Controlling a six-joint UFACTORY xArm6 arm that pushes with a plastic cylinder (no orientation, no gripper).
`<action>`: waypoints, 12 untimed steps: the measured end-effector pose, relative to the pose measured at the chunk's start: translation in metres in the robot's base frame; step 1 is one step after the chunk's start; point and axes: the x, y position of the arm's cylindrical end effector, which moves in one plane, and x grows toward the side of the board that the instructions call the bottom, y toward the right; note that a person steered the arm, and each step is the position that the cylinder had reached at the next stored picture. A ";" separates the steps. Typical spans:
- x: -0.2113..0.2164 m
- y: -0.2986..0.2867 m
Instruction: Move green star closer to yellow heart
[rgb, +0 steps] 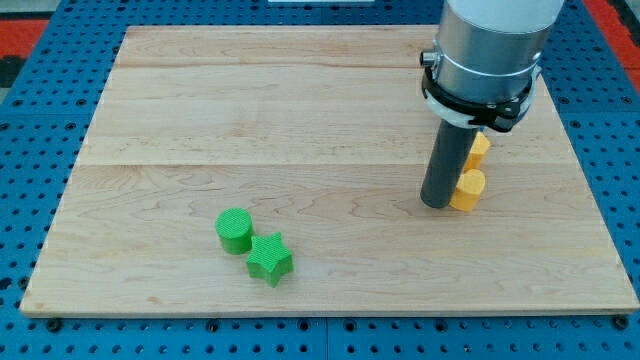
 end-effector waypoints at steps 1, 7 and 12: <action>-0.008 0.009; 0.083 -0.273; 0.050 -0.020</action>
